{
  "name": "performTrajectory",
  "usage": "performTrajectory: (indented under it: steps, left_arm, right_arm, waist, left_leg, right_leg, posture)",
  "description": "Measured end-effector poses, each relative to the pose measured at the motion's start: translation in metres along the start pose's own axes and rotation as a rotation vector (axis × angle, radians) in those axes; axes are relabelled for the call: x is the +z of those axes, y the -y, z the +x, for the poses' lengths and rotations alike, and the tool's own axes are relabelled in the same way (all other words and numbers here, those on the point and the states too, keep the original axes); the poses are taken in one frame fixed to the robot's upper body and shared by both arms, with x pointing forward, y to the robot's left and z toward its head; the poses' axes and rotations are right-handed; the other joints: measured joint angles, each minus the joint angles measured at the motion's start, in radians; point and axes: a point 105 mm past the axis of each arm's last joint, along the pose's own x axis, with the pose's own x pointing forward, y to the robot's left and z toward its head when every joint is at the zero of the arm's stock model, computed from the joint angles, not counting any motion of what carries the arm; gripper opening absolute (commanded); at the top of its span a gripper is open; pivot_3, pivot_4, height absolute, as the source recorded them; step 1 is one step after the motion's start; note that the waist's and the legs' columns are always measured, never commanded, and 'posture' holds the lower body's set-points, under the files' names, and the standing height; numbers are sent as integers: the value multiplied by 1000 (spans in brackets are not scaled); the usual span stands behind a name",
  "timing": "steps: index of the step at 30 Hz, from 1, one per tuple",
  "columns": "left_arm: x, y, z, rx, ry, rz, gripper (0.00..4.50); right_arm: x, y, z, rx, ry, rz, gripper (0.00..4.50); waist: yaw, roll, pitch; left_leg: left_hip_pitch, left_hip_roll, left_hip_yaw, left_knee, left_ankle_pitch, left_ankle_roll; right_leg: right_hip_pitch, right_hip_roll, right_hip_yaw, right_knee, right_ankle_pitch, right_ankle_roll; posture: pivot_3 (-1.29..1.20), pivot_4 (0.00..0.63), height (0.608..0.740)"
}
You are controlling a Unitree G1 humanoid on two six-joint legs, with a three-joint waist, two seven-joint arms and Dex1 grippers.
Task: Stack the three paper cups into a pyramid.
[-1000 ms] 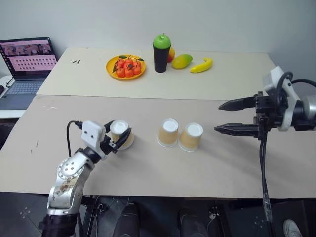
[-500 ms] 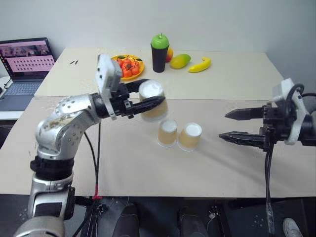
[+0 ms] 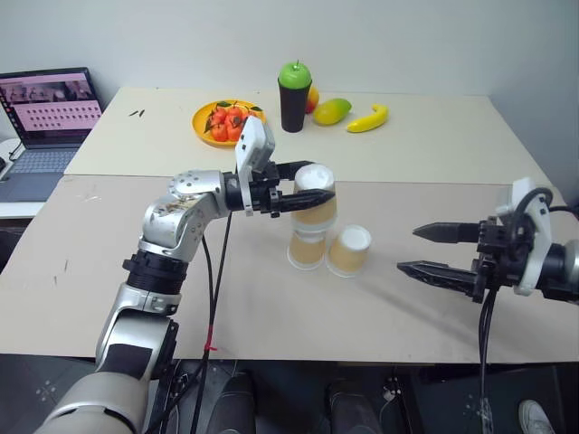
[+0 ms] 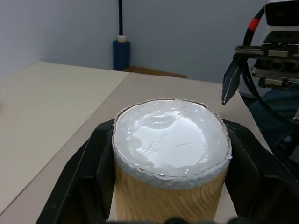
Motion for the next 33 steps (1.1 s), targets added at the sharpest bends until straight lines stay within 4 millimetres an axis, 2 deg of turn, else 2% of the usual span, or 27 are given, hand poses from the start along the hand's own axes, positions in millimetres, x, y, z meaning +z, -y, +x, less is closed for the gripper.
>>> performTrajectory:
  steps: [13,18,33]
  left_arm:
    - [5,11,21,-115,10,27,2617]
    - [-1,17,27,-155,-11,49,2617]
    - [-13,10,25,-141,-38,86,2617]
  right_arm:
    - [-5,-3,4,-41,3,10,4500]
    - [-4,-4,5,-37,14,17,4500]
    - [3,-3,4,-44,17,1,4500]
  waist:
    - [2,0,0]
    - [3,0,0]
    - [2,0,0]
  left_leg:
    - [0,0,0,0,0,0]
    - [0,0,0,0,0,0]
    - [0,0,0,0,0,0]
  right_leg:
    - [0,0,0,0,0,0]
    - [0,0,0,0,0,0]
    - [0,0,0,0,0,0]
  posture:
    - [0,150,735]
    - [0,150,735]
    - [0,150,735]
